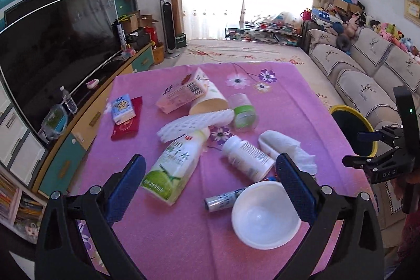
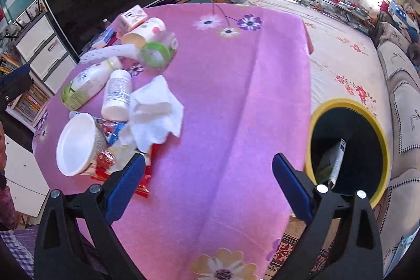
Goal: Collect trash
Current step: 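Grasp the white tissue with the right gripper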
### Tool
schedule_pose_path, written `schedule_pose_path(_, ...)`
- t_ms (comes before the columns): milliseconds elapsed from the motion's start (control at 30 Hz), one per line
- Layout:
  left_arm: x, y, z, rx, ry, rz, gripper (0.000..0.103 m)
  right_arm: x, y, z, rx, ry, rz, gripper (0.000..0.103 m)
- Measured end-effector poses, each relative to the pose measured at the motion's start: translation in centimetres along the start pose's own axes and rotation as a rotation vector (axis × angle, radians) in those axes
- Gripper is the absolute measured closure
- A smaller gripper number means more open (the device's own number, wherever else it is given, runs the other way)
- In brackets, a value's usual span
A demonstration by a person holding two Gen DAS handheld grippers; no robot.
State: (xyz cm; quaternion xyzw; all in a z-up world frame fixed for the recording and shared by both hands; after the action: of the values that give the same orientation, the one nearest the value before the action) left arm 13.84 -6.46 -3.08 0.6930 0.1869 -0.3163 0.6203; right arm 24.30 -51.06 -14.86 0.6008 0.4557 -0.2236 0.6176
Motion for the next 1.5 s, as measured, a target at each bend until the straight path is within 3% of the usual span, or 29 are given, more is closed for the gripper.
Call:
schedule_pose_path(267, -1.0, -2.4, -2.1, -0.024, 0.029, 0.009, 0.005, 3.7, 4.1, -4.9, -0.050, 0.076, -0.055, 0.018)
schedule_pose_path(767, -0.6, -3.5, -1.6, -0.025, 0.003, -0.001, 0.005, 11.0, 5.8, -6.4, -0.084, 0.021, -0.203, 0.054)
schedule_pose_path(833, -0.4, -3.5, -1.7, -0.026, 0.003, -0.004, 0.005, 10.9, 6.0, -6.3, -0.089, 0.014, -0.190, 0.076)
schedule_pose_path(933, 0.1, -3.5, -1.6, -0.029, 0.008, -0.012, 0.005, 10.7, 6.4, -6.0, -0.072, 0.031, -0.177, 0.094)
schedule_pose_path(1067, 0.6, -3.6, -1.4, -0.028, 0.011, -0.018, 0.005, 9.9, 6.7, -5.8, -0.068, 0.025, -0.145, 0.096)
schedule_pose_path(1267, 1.1, -3.4, -1.1, -0.017, 0.012, -0.020, 0.005, 5.1, 7.4, -5.0, -0.070, 0.014, -0.047, 0.096)
schedule_pose_path(1500, 1.1, -2.9, 0.4, 0.006, -0.001, -0.009, 0.005, -1.3, 8.0, 1.1, 0.010, -0.079, 0.055, 0.096)
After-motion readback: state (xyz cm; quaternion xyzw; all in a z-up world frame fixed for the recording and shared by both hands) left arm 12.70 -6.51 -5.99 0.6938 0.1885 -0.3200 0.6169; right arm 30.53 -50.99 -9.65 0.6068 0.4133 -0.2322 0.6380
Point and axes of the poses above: each gripper's, at about its wrist camera, not at the fingertips, and x roughly the way its jaws point, z to its right, y to its top, the point moved 2 cm from there along x, roughly the way its jaws point, and after that the axes turned 1 degree about z, right-handed, at the moved point
